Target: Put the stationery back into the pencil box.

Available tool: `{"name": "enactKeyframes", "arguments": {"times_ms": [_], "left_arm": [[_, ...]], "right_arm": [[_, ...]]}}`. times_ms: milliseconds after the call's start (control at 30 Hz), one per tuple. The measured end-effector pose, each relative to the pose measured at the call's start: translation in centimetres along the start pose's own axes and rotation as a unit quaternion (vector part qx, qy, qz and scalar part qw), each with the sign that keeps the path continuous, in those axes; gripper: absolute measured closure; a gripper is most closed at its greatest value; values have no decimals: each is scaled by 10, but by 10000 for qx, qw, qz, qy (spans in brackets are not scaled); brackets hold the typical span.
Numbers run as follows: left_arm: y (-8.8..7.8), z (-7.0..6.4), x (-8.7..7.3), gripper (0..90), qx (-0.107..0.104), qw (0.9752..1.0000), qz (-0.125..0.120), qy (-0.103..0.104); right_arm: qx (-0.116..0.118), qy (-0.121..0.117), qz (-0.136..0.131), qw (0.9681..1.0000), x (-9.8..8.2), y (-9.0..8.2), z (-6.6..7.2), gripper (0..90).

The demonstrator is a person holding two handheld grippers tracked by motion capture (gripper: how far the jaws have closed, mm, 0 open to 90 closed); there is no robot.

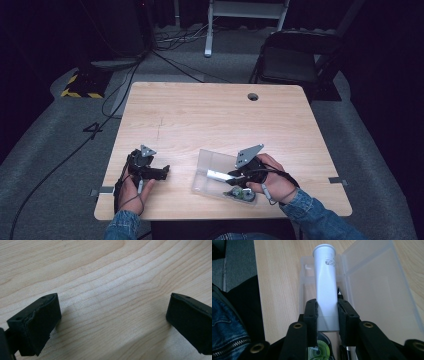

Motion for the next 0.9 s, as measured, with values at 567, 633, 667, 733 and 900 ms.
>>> {"name": "enactKeyframes", "arguments": {"times_ms": [567, 633, 667, 733, 900], "left_arm": [[0, 0, 0, 1, -2, 10000, -2, -4], [0, 0, 0, 1, 0, 10000, -1, -3], [0, 0, 0, 1, 2, 10000, 1, 3], [0, 0, 0, 1, 0, 10000, -1, -5], [0, 0, 0, 1, 0, 10000, -1, -5]], "right_arm": [[74, -120, 503, 9986, -9, 21, 0, 712], [89, -118, 546, 9984, -10, 23, 0, 712], [95, -125, 575, 9982, -10, 23, 0, 712], [95, -128, 609, 9980, -11, 24, -1, 712], [105, -97, 616, 9980, -12, 26, -2, 712]]}}
Point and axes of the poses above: each handheld gripper's, and its own axes: y roughly forward along the jaws, x roughly out of its top, z roughly to its left, the point moved 4 cm from there along y, roughly forward along the jaws, and after that the axes turned 13 degrees about y, right-handed, at the moved point
